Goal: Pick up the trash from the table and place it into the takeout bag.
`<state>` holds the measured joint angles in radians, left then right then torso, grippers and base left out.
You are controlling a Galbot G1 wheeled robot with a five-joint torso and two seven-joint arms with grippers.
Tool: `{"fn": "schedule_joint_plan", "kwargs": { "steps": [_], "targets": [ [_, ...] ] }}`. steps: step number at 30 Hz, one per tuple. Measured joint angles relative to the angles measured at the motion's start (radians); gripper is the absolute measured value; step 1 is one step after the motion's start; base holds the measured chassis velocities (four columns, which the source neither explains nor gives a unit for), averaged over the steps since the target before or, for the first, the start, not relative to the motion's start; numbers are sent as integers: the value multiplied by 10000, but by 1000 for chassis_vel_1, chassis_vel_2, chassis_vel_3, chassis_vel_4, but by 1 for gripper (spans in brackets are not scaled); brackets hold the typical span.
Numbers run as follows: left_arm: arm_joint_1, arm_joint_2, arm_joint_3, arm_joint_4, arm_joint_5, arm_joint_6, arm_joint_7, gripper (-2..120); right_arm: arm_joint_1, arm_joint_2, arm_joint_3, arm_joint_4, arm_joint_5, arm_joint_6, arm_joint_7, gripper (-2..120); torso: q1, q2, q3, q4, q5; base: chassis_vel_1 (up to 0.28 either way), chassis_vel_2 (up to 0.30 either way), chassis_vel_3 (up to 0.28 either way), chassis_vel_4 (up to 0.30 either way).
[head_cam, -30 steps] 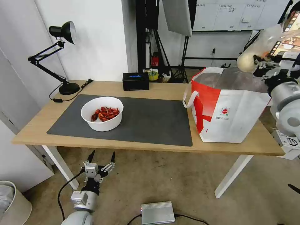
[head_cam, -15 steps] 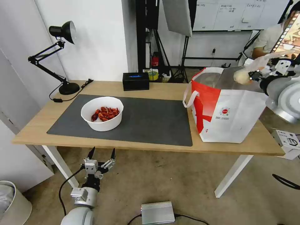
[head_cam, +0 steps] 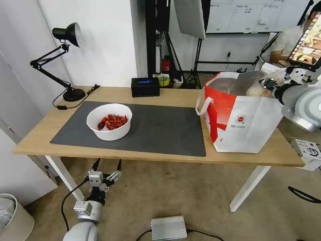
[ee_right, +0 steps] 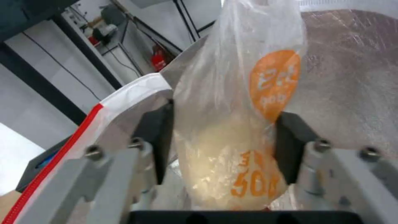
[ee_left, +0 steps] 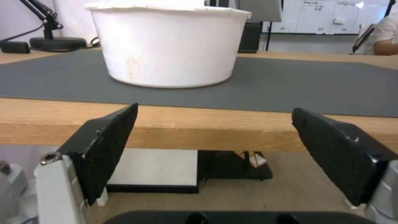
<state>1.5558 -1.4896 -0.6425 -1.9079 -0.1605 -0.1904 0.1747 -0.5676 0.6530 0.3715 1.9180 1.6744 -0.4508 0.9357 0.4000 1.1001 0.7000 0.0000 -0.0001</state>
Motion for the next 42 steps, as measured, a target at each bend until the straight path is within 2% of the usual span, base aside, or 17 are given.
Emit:
{"fn": "schedule_joint_plan", "kwargs": {
  "steps": [2,3,5,7,9,11,13,23,37,40,42],
  "targets": [
    [-5,10,4,0,-6,0,2,100,-38,7,19,3,-70,39,-61,61,0,0,-1,0,1,0,0,0,0],
    [-5,10,4,0,-6,0,2,100,-38,7,19,3,-70,39,-61,61,0,0,-1,0,1,0,0,0,0],
    [-5,7,34,0,-6,0,5,100,-54,22,43,3,-56,132,-114,73,0,0,0,-1,0,0,0,0,0],
    [-4,5,40,0,-6,0,4,100,-50,31,50,1,-28,172,-127,76,0,0,0,-1,0,0,0,0,0],
    [1,5,53,0,-3,1,6,100,-18,71,52,-47,5,245,-152,86,0,0,0,0,0,0,0,0,0],
    [3,7,53,0,-4,0,6,100,-8,90,51,-80,-33,279,-169,89,0,0,0,0,0,0,0,0,0],
    [6,12,37,0,-3,0,6,100,35,197,49,-149,-157,505,-253,99,0,0,0,-2,1,0,0,0,0],
    [23,-35,-29,72,-4,-18,15,100,194,812,174,-373,312,1316,22,100,0,0,0,0,1,0,0,0,0],
    [-93,-81,-23,202,15,-20,18,100,287,1066,197,-502,314,1449,42,100,0,0,0,1,0,0,0,0,0],
    [-100,-88,-31,234,17,-19,18,100,109,1044,209,-405,-184,1500,-385,100,0,0,0,0,1,0,0,0,0],
    [-108,-91,-37,250,19,-18,18,100,-285,973,235,-186,-1203,1719,-1467,100,0,0,-1,0,0,0,0,0,0]
  ]
}}
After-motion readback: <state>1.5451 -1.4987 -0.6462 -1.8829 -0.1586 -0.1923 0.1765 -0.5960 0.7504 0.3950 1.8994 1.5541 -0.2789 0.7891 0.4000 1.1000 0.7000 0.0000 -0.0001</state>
